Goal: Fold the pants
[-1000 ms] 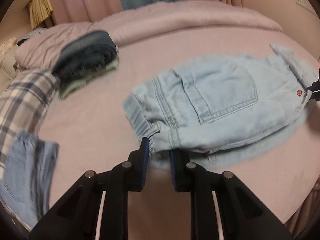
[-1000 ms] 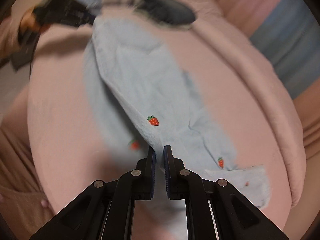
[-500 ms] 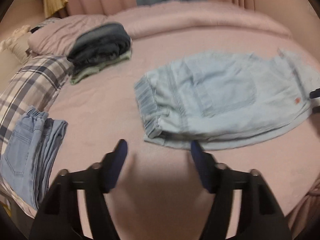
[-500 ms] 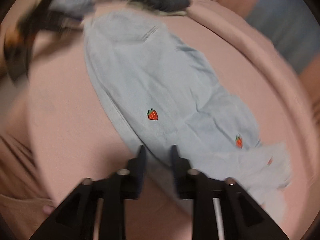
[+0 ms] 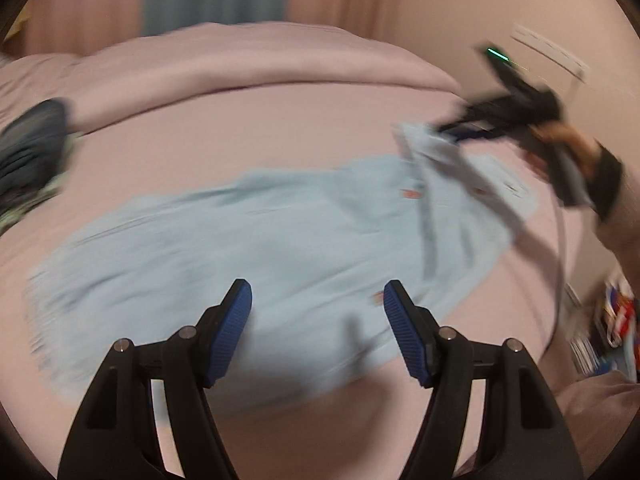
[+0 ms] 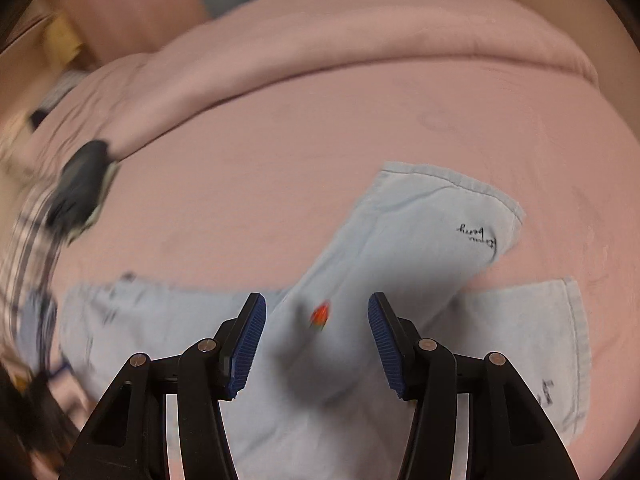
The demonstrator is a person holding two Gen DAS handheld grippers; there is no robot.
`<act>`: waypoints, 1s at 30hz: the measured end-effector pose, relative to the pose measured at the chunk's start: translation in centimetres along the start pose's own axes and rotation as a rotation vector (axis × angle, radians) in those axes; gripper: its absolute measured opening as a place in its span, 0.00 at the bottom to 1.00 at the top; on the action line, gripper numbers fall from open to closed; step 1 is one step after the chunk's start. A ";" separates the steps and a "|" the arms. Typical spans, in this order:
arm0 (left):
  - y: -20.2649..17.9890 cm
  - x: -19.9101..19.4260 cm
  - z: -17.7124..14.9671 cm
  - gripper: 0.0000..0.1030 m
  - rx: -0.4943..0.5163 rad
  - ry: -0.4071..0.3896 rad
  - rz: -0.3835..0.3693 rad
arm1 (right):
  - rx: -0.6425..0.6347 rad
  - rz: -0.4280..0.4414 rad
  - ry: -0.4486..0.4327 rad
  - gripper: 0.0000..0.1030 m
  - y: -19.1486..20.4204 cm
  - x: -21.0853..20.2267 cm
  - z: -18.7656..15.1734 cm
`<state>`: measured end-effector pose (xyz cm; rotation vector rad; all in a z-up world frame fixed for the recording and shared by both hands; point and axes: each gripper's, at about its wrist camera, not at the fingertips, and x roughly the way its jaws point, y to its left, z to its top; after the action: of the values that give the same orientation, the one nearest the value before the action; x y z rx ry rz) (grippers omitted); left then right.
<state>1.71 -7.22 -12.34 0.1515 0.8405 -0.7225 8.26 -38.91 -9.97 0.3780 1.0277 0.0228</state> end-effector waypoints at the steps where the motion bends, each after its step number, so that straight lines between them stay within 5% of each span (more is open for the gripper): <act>1: -1.1 1.1 0.5 0.66 0.017 0.016 -0.029 | 0.014 -0.024 0.013 0.52 0.0 0.8 0.7; 8: -7.1 7.9 2.6 0.64 0.079 0.116 -0.148 | 0.033 -0.145 0.146 0.52 1.0 7.2 3.6; 9: -7.8 8.7 2.5 0.54 0.096 0.135 -0.136 | 0.012 -0.174 0.157 0.52 1.2 7.8 3.6; 10: -8.2 9.3 2.4 0.44 0.107 0.156 -0.127 | -0.021 -0.201 0.161 0.40 1.5 8.3 3.5; 11: -8.6 10.0 2.3 0.23 0.117 0.181 -0.125 | -0.054 -0.230 0.150 0.21 1.8 8.5 3.3; 12: -8.9 10.4 2.2 0.20 0.125 0.193 -0.121 | -0.069 -0.228 0.135 0.12 1.8 8.2 3.3; 18: -9.5 9.7 2.1 0.10 0.129 0.166 -0.136 | 0.099 0.007 -0.090 0.05 -1.7 0.7 0.5; 23: -11.5 8.7 1.9 0.10 0.206 0.134 -0.132 | 0.265 0.135 -0.328 0.05 -5.6 -8.4 -7.9; 30: -11.5 10.0 2.0 0.11 0.264 0.192 -0.080 | 0.539 0.192 -0.259 0.11 -12.4 -4.8 -15.8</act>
<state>0.11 -21.99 -16.51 0.4314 0.9349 -0.9034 -9.49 -46.80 -17.17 0.9452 0.7258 -0.1304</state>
